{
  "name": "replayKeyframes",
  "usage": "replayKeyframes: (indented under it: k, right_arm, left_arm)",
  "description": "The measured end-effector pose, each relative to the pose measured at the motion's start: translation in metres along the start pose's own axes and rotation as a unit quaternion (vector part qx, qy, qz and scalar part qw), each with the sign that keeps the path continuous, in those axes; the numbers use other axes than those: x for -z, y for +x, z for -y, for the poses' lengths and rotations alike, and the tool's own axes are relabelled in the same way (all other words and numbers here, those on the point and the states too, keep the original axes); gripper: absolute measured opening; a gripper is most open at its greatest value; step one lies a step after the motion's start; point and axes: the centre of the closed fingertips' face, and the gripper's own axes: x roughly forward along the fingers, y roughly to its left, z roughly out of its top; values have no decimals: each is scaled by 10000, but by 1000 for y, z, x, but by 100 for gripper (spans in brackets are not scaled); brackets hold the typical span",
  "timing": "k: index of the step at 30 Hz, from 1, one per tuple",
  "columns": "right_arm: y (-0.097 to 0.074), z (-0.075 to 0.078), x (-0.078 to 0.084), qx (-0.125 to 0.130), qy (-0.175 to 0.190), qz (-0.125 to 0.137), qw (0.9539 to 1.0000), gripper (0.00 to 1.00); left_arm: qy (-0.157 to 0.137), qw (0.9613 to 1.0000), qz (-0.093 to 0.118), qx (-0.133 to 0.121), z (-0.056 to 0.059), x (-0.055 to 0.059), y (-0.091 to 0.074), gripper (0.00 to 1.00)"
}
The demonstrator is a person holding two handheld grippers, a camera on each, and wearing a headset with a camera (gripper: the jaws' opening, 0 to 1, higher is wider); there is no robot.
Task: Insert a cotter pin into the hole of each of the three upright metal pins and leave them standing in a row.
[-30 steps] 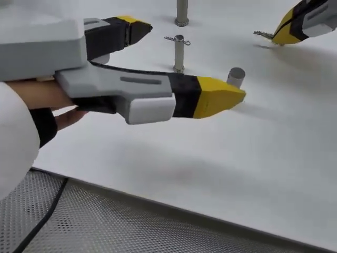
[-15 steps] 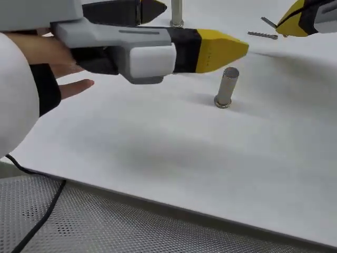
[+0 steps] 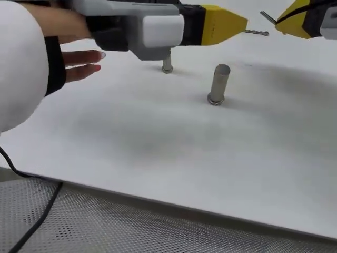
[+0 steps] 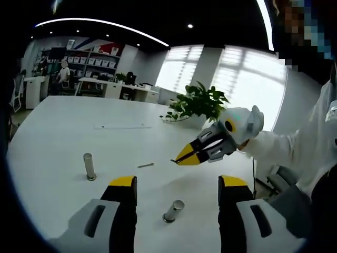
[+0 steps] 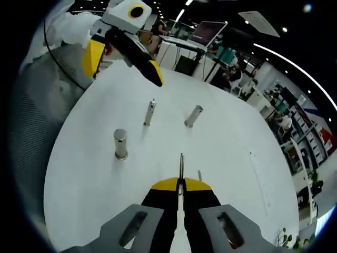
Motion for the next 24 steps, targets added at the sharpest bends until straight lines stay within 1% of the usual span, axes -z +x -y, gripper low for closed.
replayKeyframes:
  k: [3, 5, 11, 13, 16, 18, 19, 22, 24]
  right_arm:
    - [-3, -5, -4, 24, -49, 43, 10000, 0]
    - [-5, -8, -6, 46, -89, 61, 9999, 0]
    - [-10, -12, -17, 174, -153, 185, 9996, 0]
    - [-10, -11, -19, 327, -232, 238, 9989, 0]
    - [-10, -12, -21, 438, -237, 308, 9983, 0]
    - [-11, -12, -23, 519, -222, 359, 9978, 0]
    - [-10, -13, -23, 529, -232, 357, 9977, 0]
    - [-10, -15, -27, 603, -265, 381, 9971, 0]
    - [-11, -16, -29, 692, -339, 374, 9963, 0]
  left_arm:
    - [-40, 9998, -126, 121, 3, 3, 6, 47]
    - [-38, 9998, -158, 136, 4, 3, 11, 44]
    - [-112, 9995, -165, 229, 6, -2, 27, 41]
    - [-151, 9994, -158, 272, 7, -3, 32, 38]
    - [-162, 9992, -155, 331, 7, -4, 39, 34]
    - [-128, 9990, -207, 387, 8, -3, 43, 34]
    - [-126, 9988, -239, 410, 8, -2, 45, 32]
    - [-123, 9985, -310, 440, 7, 1, 49, 27]
    - [-87, 9984, -339, 437, 6, 2, 51, 26]
